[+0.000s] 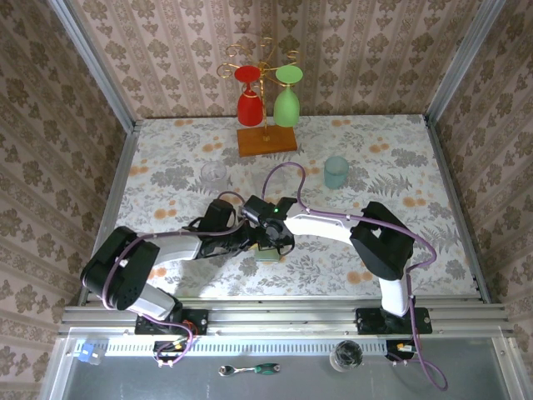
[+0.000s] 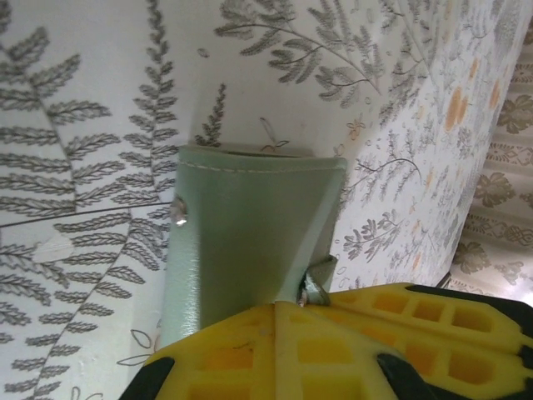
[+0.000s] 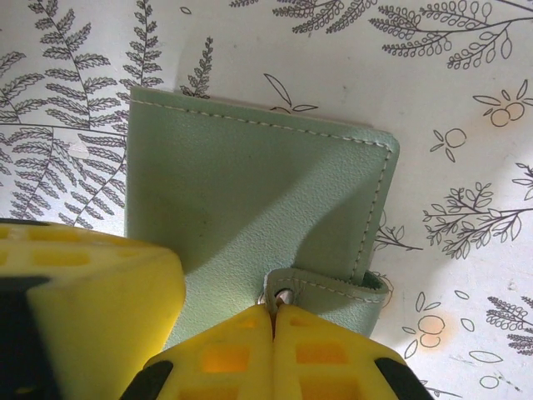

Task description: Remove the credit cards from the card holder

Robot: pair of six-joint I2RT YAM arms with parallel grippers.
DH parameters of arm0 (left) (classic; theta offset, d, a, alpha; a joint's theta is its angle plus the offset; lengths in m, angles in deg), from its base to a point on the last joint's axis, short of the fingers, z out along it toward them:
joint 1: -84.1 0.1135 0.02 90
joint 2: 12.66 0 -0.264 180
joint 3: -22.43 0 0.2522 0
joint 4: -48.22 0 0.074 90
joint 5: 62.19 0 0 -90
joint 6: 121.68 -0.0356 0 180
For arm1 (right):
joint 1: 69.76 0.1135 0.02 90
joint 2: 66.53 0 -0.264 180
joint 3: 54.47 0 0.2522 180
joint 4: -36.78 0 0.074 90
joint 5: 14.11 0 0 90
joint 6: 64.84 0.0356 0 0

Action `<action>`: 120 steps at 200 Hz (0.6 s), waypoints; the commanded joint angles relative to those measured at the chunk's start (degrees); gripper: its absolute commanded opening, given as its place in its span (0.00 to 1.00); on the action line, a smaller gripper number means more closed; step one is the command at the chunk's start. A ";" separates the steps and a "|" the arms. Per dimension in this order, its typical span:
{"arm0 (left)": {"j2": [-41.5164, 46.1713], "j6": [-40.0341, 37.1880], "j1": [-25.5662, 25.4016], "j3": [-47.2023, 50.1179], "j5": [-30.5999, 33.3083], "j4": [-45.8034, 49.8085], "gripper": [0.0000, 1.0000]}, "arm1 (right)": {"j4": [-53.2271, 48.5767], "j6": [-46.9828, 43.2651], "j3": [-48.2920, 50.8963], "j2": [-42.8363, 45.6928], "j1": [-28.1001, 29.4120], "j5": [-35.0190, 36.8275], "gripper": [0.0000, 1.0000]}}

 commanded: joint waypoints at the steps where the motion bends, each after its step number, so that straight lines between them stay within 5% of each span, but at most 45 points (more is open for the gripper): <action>1: -1.54 0.17 -0.31 -0.49 -0.27 3.73 0.00 | -4.30 -1.32 -0.15 -0.42 0.34 4.05 0.00; 120: -7.74 -9.94 3.53 -1.71 4.22 19.17 0.00 | -22.52 -3.69 -7.39 -6.67 3.57 23.95 0.00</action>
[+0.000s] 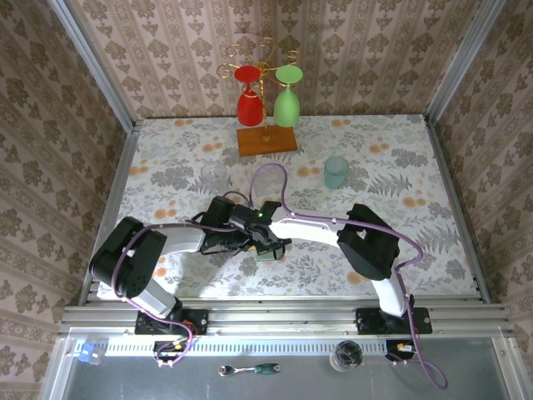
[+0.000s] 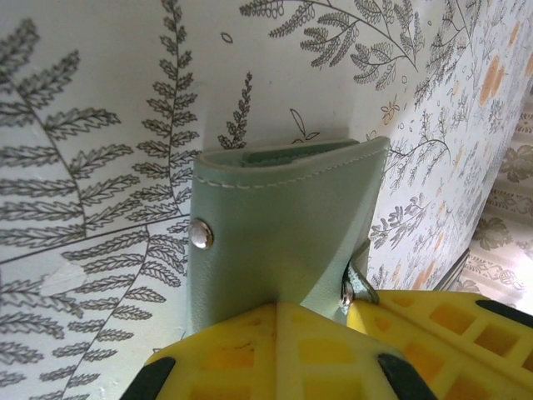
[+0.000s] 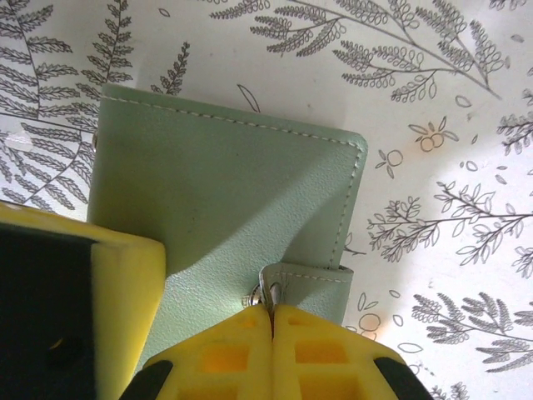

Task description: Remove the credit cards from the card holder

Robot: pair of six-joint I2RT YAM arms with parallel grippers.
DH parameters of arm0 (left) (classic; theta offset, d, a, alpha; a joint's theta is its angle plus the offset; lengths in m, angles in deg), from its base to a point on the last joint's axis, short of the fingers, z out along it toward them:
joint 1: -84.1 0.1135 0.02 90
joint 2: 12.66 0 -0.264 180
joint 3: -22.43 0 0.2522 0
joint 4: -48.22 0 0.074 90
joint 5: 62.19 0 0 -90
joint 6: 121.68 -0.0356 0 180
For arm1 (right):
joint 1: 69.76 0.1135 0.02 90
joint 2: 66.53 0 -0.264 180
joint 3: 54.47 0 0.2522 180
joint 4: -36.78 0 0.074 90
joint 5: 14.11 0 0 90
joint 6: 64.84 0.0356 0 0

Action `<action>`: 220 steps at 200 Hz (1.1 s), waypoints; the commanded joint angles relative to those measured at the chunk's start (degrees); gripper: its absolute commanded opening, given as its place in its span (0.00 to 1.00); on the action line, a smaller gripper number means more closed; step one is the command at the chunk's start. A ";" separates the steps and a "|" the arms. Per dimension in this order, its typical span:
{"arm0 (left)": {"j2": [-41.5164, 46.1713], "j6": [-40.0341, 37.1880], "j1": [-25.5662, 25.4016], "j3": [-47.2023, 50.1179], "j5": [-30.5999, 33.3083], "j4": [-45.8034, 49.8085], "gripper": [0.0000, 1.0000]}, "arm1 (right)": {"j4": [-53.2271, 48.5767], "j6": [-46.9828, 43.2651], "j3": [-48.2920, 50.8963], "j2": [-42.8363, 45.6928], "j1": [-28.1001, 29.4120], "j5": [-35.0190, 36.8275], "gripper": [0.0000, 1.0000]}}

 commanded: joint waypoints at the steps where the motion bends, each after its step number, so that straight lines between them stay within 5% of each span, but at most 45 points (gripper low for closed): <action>1: -3.08 -3.51 1.58 2.15 8.16 13.03 0.00 | -11.45 -0.51 0.67 -1.22 -0.54 10.75 0.00; 95: -9.08 -5.08 3.57 4.19 6.99 8.97 0.00 | -10.25 1.57 6.61 3.14 -1.66 13.22 0.00; 186: -2.81 -4.22 2.04 -1.72 3.56 10.62 0.07 | 9.98 2.25 19.65 16.00 -9.62 -10.83 0.00; 220: -1.14 -3.31 0.73 -3.80 3.56 10.93 0.10 | 14.59 3.73 23.12 18.10 -11.75 -16.05 0.14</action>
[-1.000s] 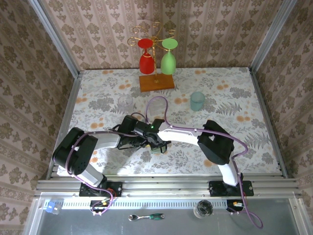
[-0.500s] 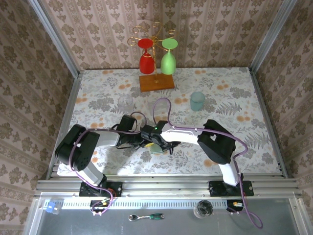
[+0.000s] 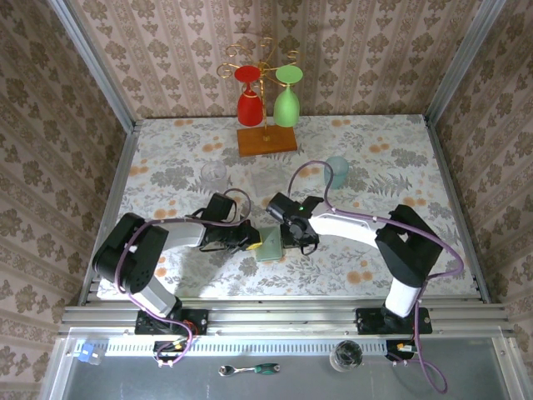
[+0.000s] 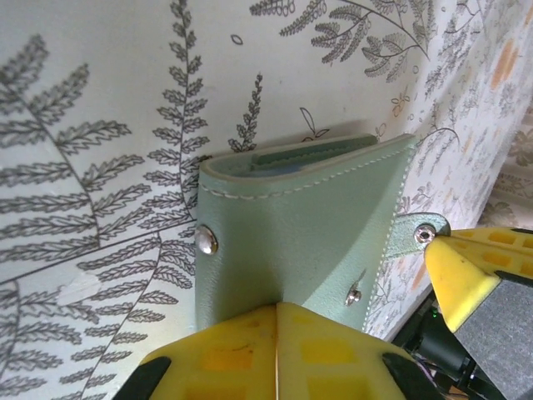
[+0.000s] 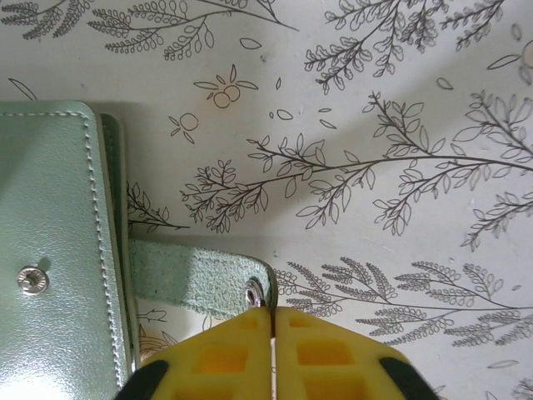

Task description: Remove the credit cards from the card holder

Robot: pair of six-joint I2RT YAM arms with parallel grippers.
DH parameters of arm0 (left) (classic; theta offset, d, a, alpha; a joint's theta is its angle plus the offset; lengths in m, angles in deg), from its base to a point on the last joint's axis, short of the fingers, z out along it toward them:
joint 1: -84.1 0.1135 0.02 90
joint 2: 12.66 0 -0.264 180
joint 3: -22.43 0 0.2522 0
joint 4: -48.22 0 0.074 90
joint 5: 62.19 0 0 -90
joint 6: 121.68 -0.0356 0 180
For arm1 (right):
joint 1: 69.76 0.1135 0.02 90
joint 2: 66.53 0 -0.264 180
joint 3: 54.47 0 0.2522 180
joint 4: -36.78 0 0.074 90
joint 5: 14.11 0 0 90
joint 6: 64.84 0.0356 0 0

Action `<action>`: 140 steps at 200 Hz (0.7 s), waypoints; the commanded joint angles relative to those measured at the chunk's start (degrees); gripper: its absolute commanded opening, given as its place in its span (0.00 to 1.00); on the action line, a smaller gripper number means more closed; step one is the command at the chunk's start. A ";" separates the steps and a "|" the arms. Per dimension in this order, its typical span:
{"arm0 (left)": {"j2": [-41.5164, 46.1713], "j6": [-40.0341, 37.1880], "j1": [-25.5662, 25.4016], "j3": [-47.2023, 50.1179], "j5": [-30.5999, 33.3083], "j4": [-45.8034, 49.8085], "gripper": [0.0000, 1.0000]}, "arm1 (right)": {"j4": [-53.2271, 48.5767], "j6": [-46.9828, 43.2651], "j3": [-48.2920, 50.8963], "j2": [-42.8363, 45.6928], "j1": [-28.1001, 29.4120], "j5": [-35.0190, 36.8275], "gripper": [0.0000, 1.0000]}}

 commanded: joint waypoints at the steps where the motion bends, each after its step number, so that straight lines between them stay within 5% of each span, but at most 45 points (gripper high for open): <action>1: 0.59 0.27 -0.70 -0.77 6.20 6.06 0.10 | 3.21 2.15 2.75 2.42 -1.35 -5.54 0.15; 41: 2.11 1.80 -2.07 -2.67 6.46 5.39 0.14 | 10.29 4.32 6.88 4.11 -3.45 -10.73 0.26; 140: 2.37 7.20 -3.79 -3.39 5.71 -1.88 0.22 | 19.79 3.81 11.01 3.92 -6.94 -17.06 0.26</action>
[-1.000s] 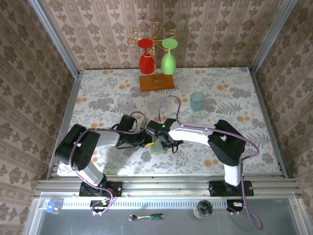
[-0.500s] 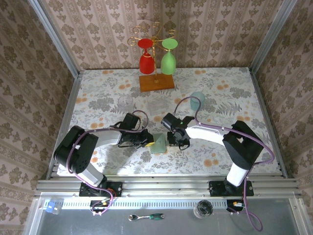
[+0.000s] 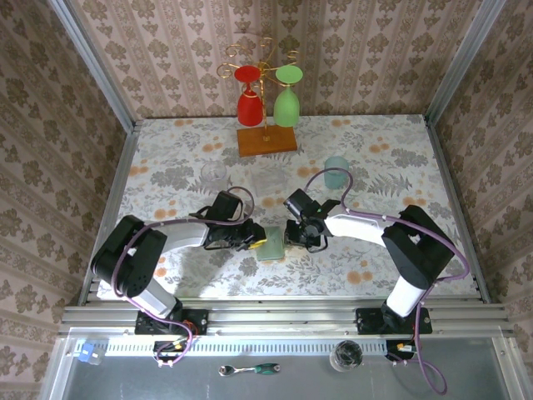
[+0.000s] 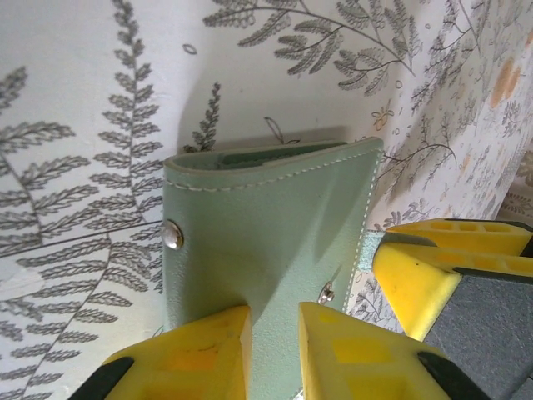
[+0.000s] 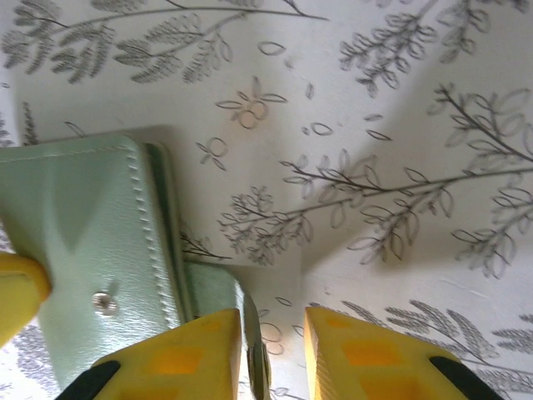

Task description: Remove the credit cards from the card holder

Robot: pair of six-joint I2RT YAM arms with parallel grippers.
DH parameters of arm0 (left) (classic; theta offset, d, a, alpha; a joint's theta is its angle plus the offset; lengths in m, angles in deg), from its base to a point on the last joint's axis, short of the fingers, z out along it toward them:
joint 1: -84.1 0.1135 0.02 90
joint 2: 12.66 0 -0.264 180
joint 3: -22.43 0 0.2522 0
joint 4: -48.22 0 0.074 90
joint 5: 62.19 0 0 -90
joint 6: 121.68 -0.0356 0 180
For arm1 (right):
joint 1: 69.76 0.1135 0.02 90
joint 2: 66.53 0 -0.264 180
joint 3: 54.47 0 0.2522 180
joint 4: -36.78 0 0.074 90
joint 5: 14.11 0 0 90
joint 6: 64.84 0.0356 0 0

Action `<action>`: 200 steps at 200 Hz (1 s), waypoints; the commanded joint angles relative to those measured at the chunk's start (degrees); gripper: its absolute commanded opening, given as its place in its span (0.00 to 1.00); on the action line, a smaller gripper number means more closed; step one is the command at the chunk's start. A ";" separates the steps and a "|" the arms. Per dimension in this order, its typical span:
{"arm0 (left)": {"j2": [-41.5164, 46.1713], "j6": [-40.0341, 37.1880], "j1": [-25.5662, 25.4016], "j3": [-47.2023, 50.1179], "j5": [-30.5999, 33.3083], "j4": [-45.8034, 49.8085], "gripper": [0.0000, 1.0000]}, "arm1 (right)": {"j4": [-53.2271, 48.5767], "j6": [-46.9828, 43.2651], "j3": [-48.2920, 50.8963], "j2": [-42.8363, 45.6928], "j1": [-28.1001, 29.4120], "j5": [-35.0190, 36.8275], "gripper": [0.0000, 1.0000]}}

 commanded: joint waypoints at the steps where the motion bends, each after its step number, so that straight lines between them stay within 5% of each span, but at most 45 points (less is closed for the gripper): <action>1: 0.97 2.56 -0.35 -1.22 1.20 -3.14 0.23 | 2.44 -0.15 0.94 0.70 -0.62 -2.20 0.26; 200: 3.80 4.42 0.30 -0.69 2.84 -5.91 0.24 | 0.74 -2.24 1.85 4.08 -2.38 -3.80 0.04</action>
